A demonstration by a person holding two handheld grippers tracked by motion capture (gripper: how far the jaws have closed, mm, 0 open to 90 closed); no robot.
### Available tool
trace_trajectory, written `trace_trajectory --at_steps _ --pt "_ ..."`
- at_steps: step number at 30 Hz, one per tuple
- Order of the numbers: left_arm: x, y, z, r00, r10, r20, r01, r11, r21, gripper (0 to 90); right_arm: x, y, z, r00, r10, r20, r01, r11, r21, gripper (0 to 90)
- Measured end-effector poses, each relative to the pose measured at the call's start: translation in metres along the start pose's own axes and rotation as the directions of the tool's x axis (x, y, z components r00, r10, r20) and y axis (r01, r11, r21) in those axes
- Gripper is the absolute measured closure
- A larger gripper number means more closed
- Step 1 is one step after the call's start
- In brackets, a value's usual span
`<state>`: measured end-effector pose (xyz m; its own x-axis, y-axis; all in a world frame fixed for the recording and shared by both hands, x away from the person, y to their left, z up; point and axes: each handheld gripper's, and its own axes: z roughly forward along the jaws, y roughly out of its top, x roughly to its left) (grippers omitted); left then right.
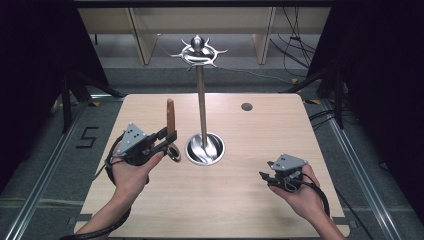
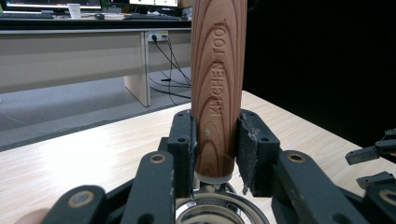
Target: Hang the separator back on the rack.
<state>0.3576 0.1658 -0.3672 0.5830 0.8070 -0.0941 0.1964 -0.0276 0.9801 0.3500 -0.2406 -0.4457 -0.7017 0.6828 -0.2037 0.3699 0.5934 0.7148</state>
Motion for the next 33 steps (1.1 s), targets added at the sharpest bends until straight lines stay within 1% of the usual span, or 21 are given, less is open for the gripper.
trace_trajectory --at_steps 6,8,10,11,15,21,23,27,32,33 --pt "-0.002 0.003 0.002 1.0 -0.001 0.005 0.001 1.0 -0.003 68.3 0.0 0.0 0.0 1.0 0.001 0.0 -0.001 1.0 -0.001 53.8" --pt "-0.002 0.005 0.002 1.0 -0.002 0.008 0.002 1.0 -0.004 68.3 -0.001 0.0 0.0 0.9997 -0.025 0.009 0.025 1.0 -0.011 53.8" --pt "-0.003 0.007 0.003 1.0 0.003 0.008 -0.003 1.0 -0.009 68.3 -0.001 0.0 0.001 0.9999 -0.014 0.001 0.014 1.0 -0.007 53.7" --pt "-0.003 0.007 0.003 1.0 0.002 0.007 -0.002 0.9999 -0.012 68.3 0.0 0.0 0.001 1.0 0.001 0.001 -0.001 1.0 -0.006 53.6" --pt "-0.004 0.01 0.004 0.9999 0.01 0.006 -0.01 0.9998 -0.015 68.3 0.0 0.0 0.001 1.0 0.001 0.002 -0.001 1.0 -0.007 53.4" --pt "-0.005 0.012 0.005 1.0 0.009 0.003 -0.009 0.9997 -0.021 68.3 0.0 0.0 0.001 1.0 0.002 0.002 -0.002 1.0 -0.008 53.3" --pt "-0.006 0.014 0.005 1.0 0.004 0.002 -0.004 0.9997 -0.024 68.3 0.0 0.0 0.001 1.0 0.0 0.001 0.0 1.0 -0.009 53.2" --pt "-0.007 0.016 0.006 1.0 0.007 0.002 -0.007 0.9995 -0.03 68.3 0.0 0.0 0.001 1.0 0.001 0.001 -0.001 1.0 -0.009 53.1" --pt "-0.008 0.018 0.008 0.9999 0.01 0.004 -0.01 0.9996 -0.025 68.3 0.0 -0.001 0.001 1.0 0.008 -0.004 -0.008 1.0 -0.007 52.8" --pt "-0.009 0.018 0.009 0.9999 0.009 0.005 -0.009 0.9996 -0.026 68.3 0.0 -0.001 0.001 1.0 0.006 0.002 -0.006 1.0 -0.009 52.7"
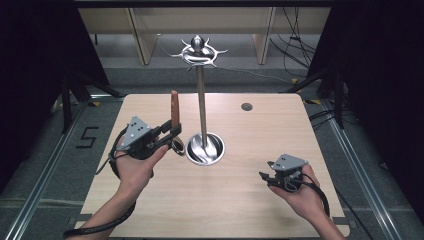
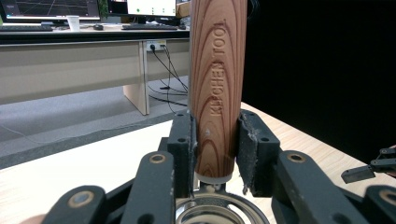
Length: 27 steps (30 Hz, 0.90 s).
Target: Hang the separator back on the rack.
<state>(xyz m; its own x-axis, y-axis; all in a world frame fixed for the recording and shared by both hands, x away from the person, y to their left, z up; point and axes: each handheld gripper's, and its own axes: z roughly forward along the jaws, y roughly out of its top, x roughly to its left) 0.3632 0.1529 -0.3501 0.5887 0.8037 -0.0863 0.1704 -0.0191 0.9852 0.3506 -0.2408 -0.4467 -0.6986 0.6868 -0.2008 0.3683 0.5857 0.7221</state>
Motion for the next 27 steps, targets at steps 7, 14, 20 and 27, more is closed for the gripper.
trace_trajectory --at_steps 7,14,20,27 --pt "-0.001 0.003 0.002 1.0 -0.001 0.002 0.001 1.0 -0.001 68.3 0.0 0.0 0.0 1.0 -0.005 0.002 0.005 1.0 0.0 52.6" --pt "-0.003 0.007 0.003 1.0 0.003 0.003 -0.003 1.0 -0.007 68.3 -0.001 0.0 0.0 1.0 -0.004 0.008 0.004 1.0 -0.003 51.9" --pt "-0.004 0.01 0.004 1.0 0.006 0.005 -0.006 0.9999 -0.011 68.3 -0.001 0.0 0.0 1.0 -0.005 0.009 0.005 1.0 -0.005 51.4" --pt "-0.007 0.014 0.006 1.0 0.003 0.008 -0.003 0.9998 -0.019 68.3 -0.001 0.0 0.0 1.0 -0.006 0.007 0.006 1.0 -0.004 51.2"
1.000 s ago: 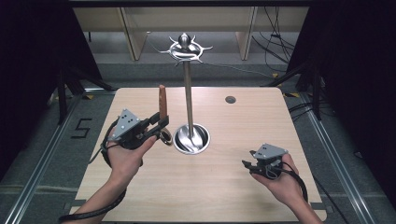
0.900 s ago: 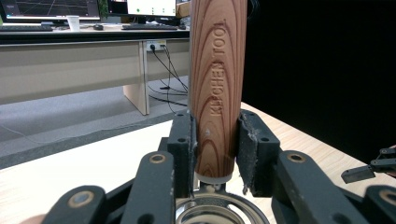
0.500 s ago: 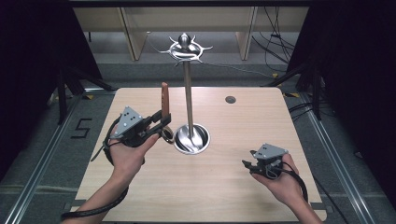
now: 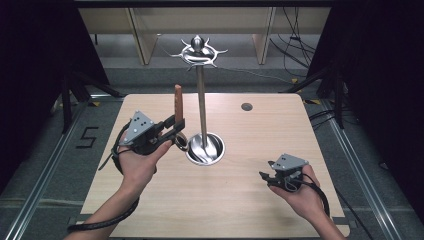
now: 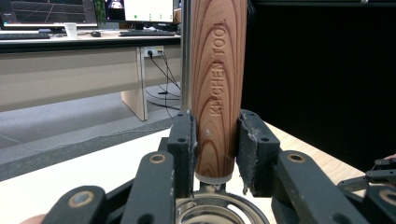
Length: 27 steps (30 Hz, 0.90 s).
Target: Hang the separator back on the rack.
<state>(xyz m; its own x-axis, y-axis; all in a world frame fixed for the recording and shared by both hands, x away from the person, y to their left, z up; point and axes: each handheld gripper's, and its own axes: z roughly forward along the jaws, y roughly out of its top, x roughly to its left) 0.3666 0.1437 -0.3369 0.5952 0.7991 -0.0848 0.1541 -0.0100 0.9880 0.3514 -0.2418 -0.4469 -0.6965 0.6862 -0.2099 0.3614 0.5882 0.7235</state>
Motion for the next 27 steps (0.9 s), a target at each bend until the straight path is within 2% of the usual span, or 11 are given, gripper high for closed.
trace_trajectory --at_steps 3,17,24,27 --pt "-0.0005 0.0022 0.0009 1.0 0.009 0.0 -0.009 1.0 -0.004 68.3 0.0 -0.0001 0.0001 1.0 0.0 -0.001 0.0 1.0 0.0 51.1" --pt "-0.0026 0.0056 0.0025 1.0 -0.001 0.002 0.001 0.9998 -0.019 68.3 0.0002 -0.0001 0.0002 1.0 0.0 -0.001 0.0 1.0 0.0 50.9" --pt "-0.0044 0.0081 0.0045 0.9999 -0.009 -0.006 0.009 0.9995 -0.03 68.3 0.0 -0.0001 0.0001 1.0 -0.003 -0.001 0.003 1.0 -0.001 50.9" --pt "-0.0042 0.009 0.0049 0.9999 -0.001 -0.013 0.001 0.9994 -0.034 68.3 0.0 -0.0002 0.0001 1.0 -0.001 -0.002 0.001 1.0 0.0 50.9"
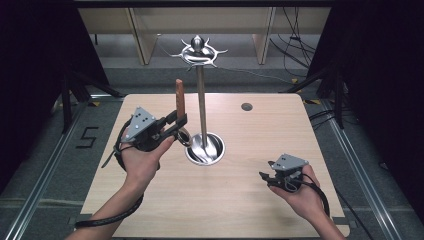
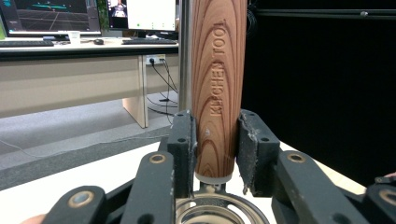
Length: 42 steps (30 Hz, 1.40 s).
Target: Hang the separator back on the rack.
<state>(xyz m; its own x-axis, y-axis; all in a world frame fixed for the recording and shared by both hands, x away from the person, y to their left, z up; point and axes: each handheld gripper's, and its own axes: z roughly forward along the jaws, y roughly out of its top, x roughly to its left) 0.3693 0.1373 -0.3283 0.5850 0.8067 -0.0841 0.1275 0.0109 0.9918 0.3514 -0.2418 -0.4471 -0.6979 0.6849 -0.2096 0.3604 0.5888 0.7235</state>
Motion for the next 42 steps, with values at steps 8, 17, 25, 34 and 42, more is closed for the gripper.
trace_trajectory --at_steps 8,17,25,34,42 --pt "-0.001 0.005 0.002 0.9998 0.008 -0.015 -0.008 0.9999 -0.013 68.4 0.0 0.0 0.0 1.0 0.001 0.0 -0.001 1.0 -0.001 50.9" --pt "-0.001 0.008 0.004 0.9993 0.023 -0.03 -0.023 0.9995 -0.02 68.3 0.0 0.0 0.0 1.0 -0.001 0.0 0.001 1.0 0.0 50.9" --pt "-0.004 0.011 0.006 0.9976 0.046 -0.051 -0.047 0.9986 -0.022 68.3 0.0 0.0 0.0 1.0 0.005 0.0 -0.005 1.0 -0.004 51.0" --pt "-0.006 0.012 0.008 0.9965 0.05 -0.067 -0.052 0.9984 -0.022 68.3 0.0 0.0 -0.001 0.9998 0.021 0.001 -0.021 1.0 -0.005 51.0" --pt "-0.008 0.015 0.008 0.9945 0.059 -0.086 -0.063 0.9975 -0.033 68.3 0.0 0.0 0.0 0.9998 0.018 0.002 -0.017 1.0 -0.006 51.0"
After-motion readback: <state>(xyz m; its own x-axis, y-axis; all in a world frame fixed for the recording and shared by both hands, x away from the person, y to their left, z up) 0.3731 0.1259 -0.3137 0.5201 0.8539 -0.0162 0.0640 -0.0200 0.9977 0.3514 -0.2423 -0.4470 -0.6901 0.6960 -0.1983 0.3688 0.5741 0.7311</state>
